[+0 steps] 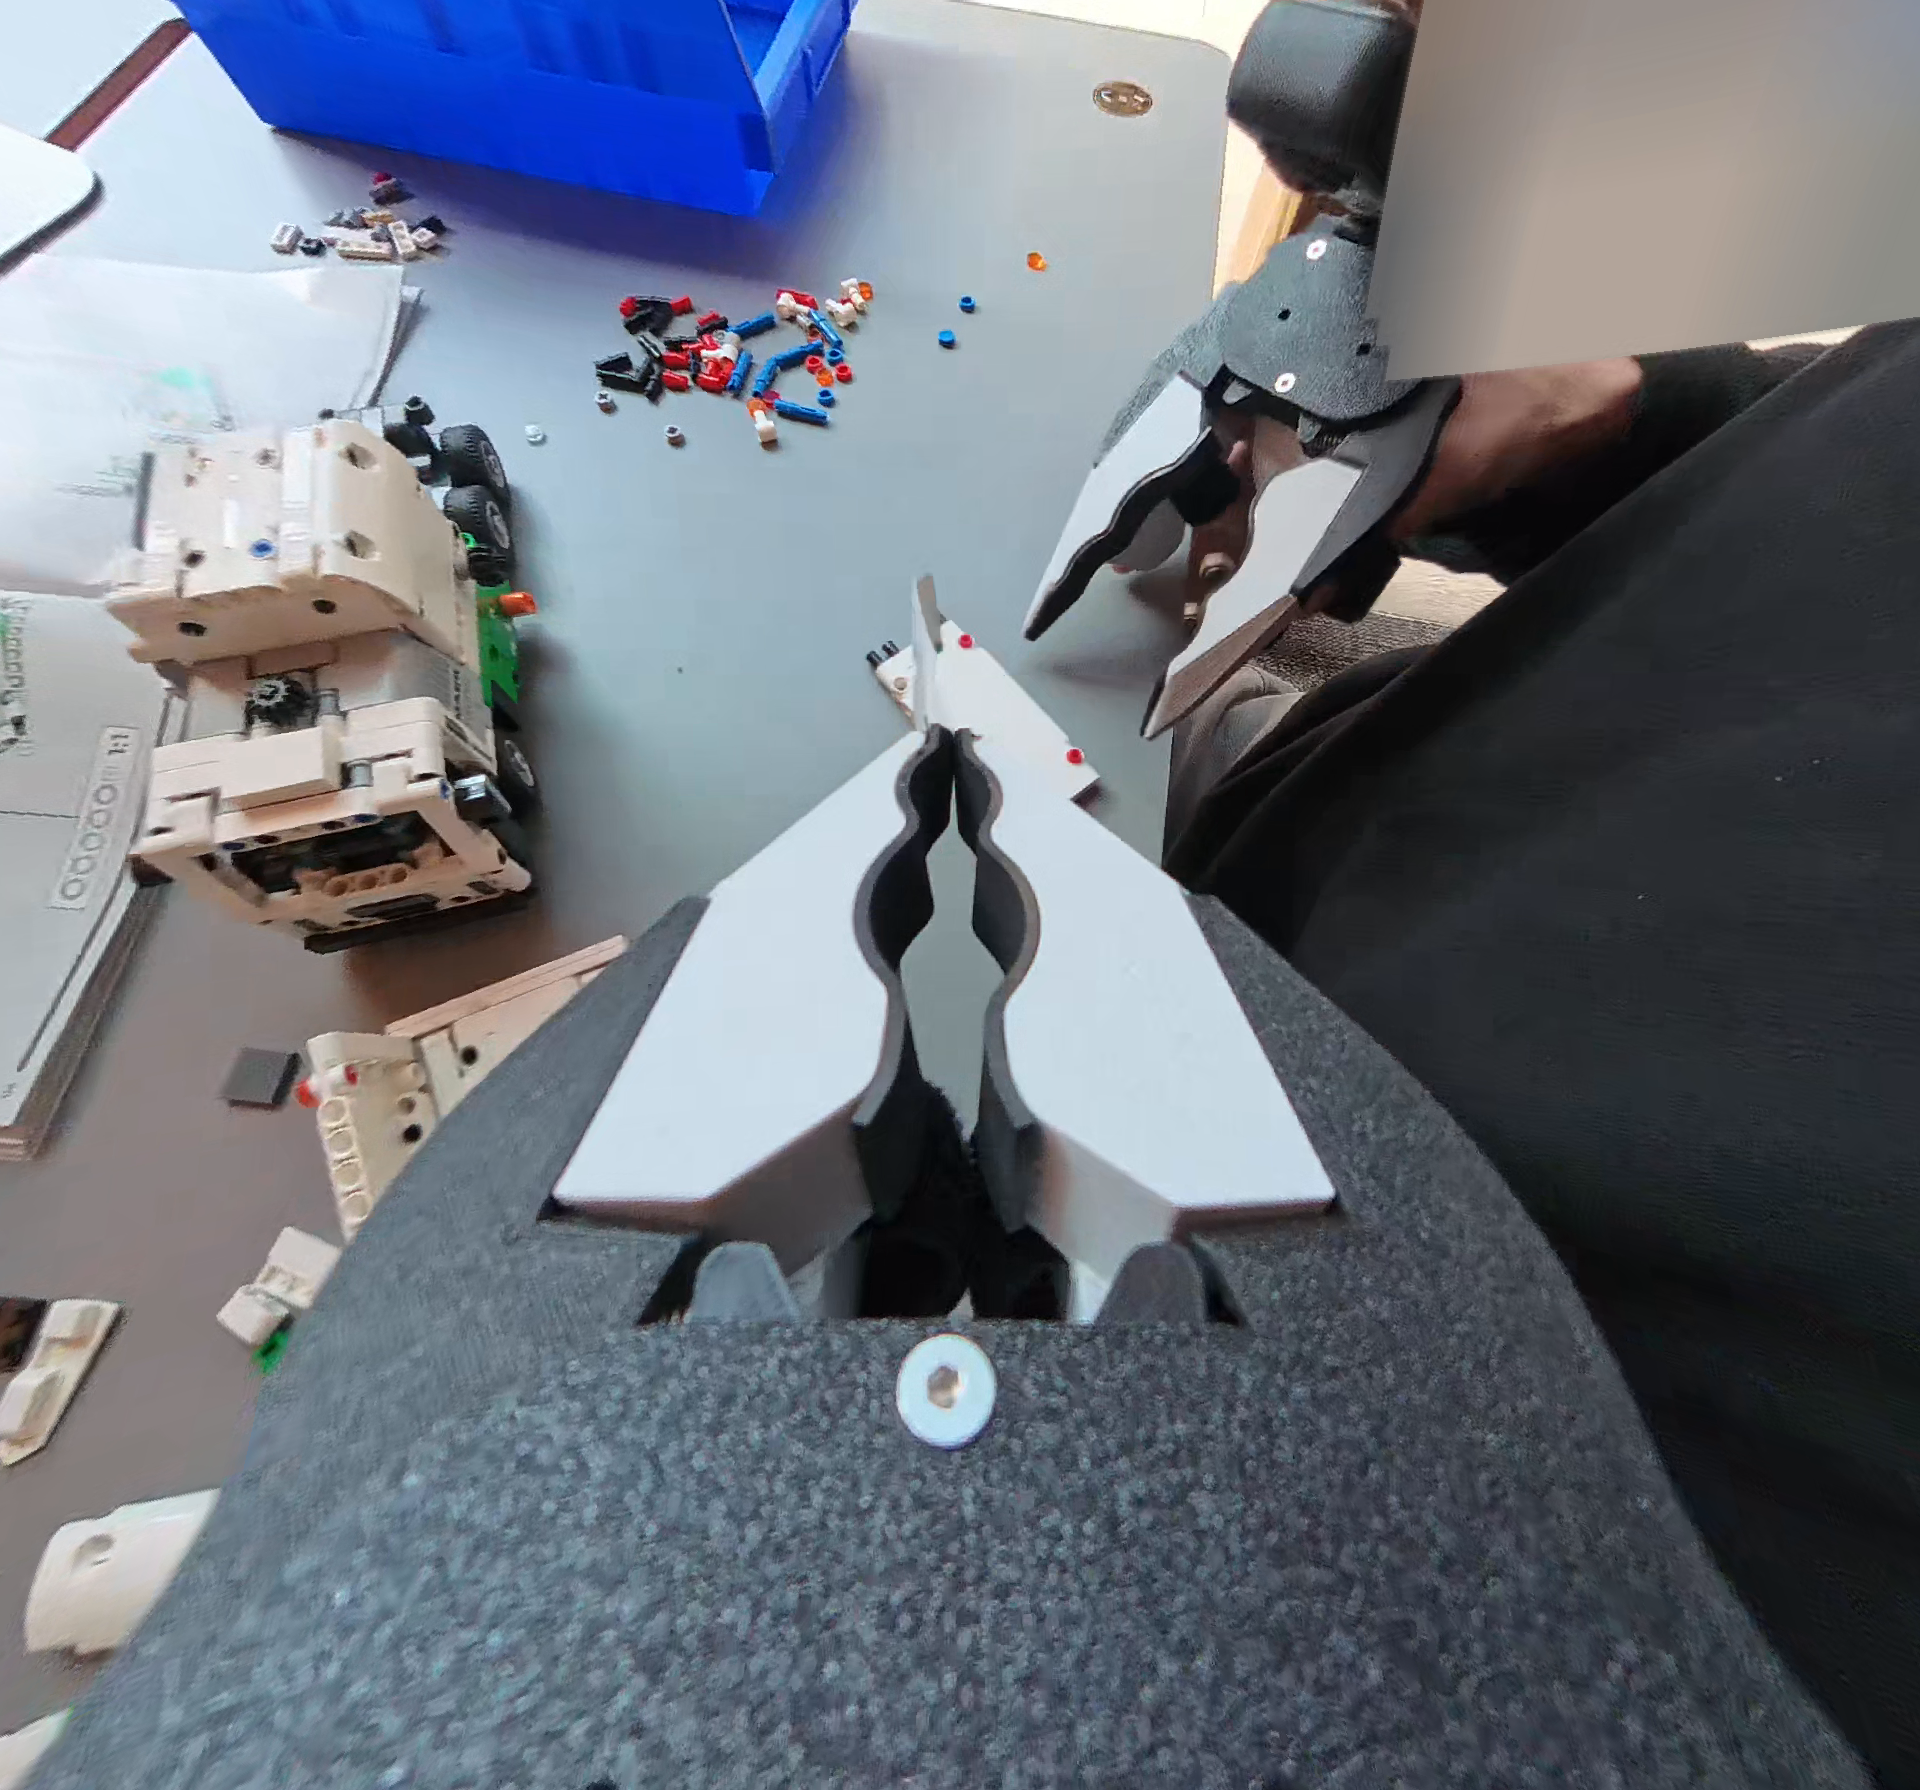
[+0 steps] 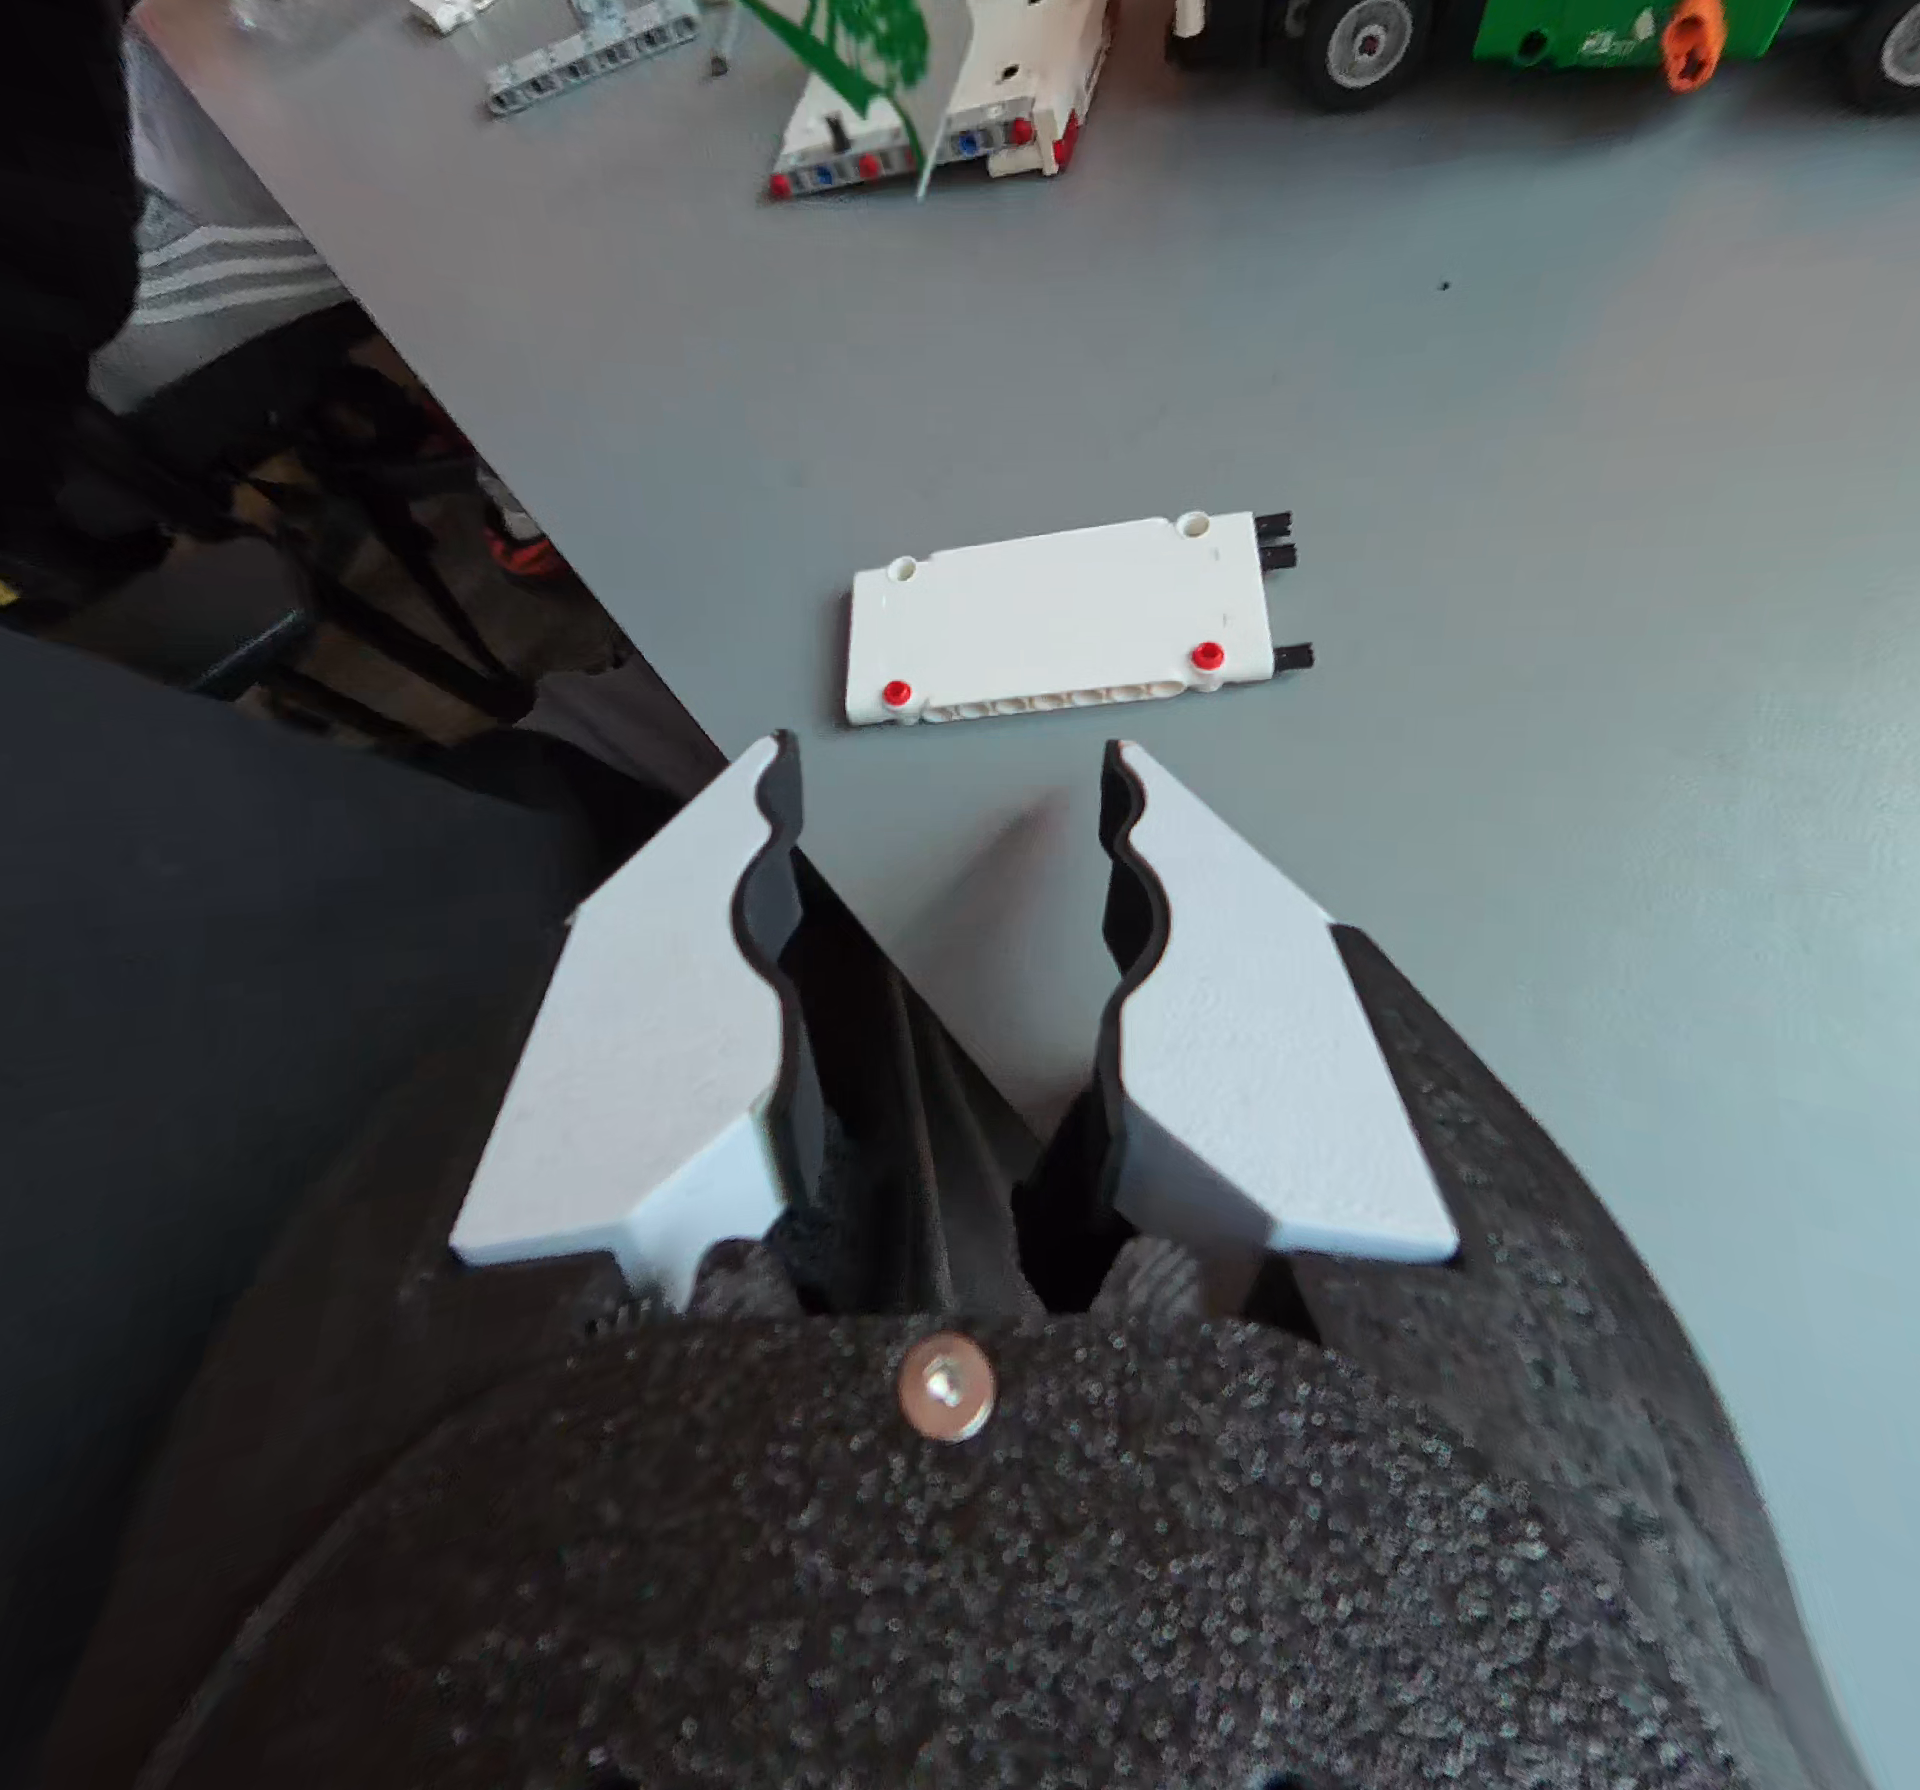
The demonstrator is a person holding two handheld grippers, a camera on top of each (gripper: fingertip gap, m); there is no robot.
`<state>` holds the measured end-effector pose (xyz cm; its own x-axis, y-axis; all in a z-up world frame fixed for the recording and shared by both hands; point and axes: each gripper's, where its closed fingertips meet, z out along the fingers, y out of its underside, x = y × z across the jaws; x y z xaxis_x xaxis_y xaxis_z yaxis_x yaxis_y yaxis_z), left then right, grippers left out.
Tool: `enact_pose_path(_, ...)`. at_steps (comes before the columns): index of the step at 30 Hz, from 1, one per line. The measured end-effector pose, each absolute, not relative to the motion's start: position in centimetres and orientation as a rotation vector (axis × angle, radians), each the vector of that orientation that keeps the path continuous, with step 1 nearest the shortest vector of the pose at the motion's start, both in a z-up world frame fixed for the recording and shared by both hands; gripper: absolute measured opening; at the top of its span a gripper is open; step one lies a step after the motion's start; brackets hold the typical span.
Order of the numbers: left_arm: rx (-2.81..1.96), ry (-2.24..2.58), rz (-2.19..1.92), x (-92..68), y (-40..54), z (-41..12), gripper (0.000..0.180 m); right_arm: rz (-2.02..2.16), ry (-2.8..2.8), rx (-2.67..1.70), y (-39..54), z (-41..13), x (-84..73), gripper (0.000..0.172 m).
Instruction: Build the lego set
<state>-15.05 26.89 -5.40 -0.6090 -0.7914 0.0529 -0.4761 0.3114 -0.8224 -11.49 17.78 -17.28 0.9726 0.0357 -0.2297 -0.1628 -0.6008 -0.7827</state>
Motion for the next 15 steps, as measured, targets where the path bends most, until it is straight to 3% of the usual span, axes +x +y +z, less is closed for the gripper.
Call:
enact_pose_path(6,-1.152,2.179,-1.230,-16.3,28.7,-4.9,0.000,0.224,0.197,-2.265,20.8,-18.2,-10.1,0.076)
enact_pose_path(15,-1.234,2.039,-1.292,-18.2,31.5,-5.0,0.000,0.179,-0.207,-2.359,27.3,-18.4,-13.1,0.084)
